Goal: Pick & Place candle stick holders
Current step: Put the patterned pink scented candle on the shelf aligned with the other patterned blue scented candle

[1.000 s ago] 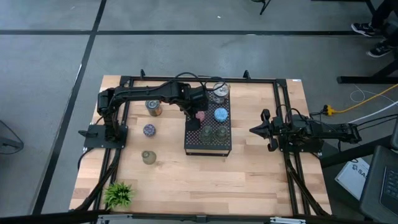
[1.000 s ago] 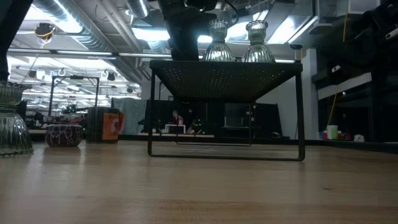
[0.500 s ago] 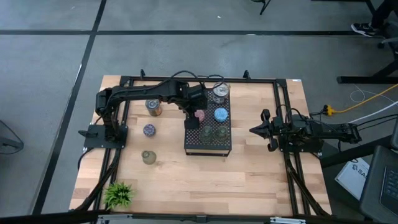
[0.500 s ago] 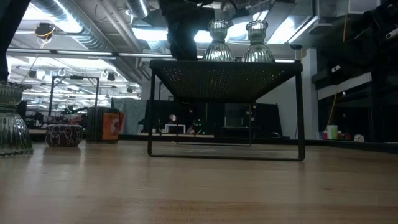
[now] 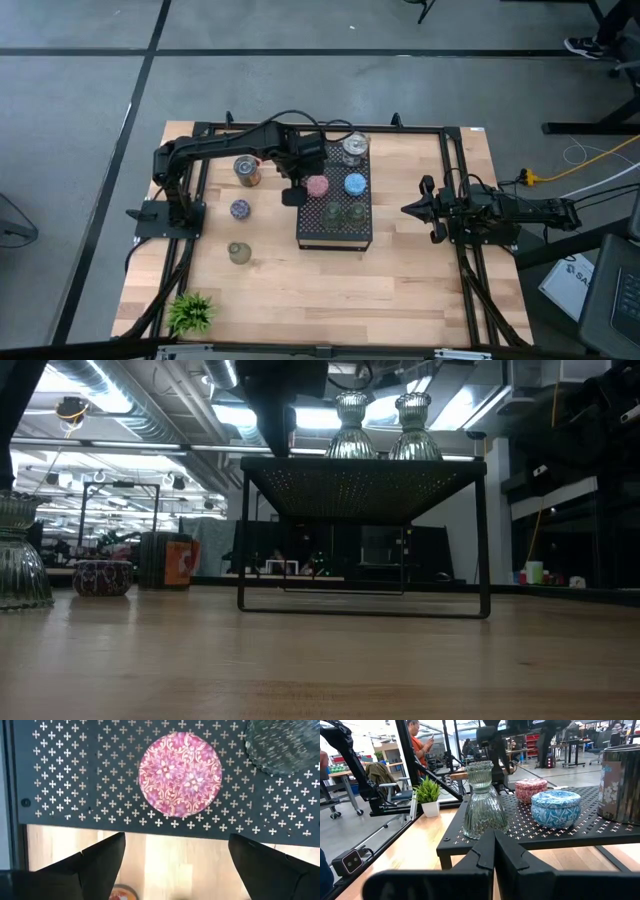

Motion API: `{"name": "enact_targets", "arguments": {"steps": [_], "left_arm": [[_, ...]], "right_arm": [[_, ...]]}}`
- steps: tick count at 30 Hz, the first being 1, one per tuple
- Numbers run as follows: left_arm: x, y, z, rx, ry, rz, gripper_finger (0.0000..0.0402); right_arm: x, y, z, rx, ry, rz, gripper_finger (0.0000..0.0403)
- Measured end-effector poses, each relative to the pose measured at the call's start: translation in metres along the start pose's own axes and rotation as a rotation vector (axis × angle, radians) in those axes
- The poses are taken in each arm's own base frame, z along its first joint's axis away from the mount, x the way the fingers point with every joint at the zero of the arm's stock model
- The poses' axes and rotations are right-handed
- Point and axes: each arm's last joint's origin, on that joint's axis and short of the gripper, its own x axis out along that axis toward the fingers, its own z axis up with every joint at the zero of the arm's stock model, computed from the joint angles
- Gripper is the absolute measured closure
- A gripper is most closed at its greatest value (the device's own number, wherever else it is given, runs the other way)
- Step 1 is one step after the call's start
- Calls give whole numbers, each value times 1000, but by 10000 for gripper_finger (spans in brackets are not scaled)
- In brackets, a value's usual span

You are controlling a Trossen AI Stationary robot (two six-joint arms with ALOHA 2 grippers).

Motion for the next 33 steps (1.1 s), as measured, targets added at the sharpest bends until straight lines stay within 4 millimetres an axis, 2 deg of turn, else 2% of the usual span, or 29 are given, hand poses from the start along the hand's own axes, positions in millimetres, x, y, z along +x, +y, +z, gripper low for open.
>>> {"name": "enact_targets", "arguments": {"steps": [5,13,23,33], "left_arm": [[10,0,-3,28,26,-3,79],[29,-1,-10,53,80,-11,154],[33,-1,-7,55,43,-6,254],[33,-1,-4,53,16,-2,337]], "right_arm": [[0,0,0,0,0,0,397],[0,0,0,0,-1,0,397],[0,0,0,0,0,0,397],[0,0,0,0,0,0,397]]}}
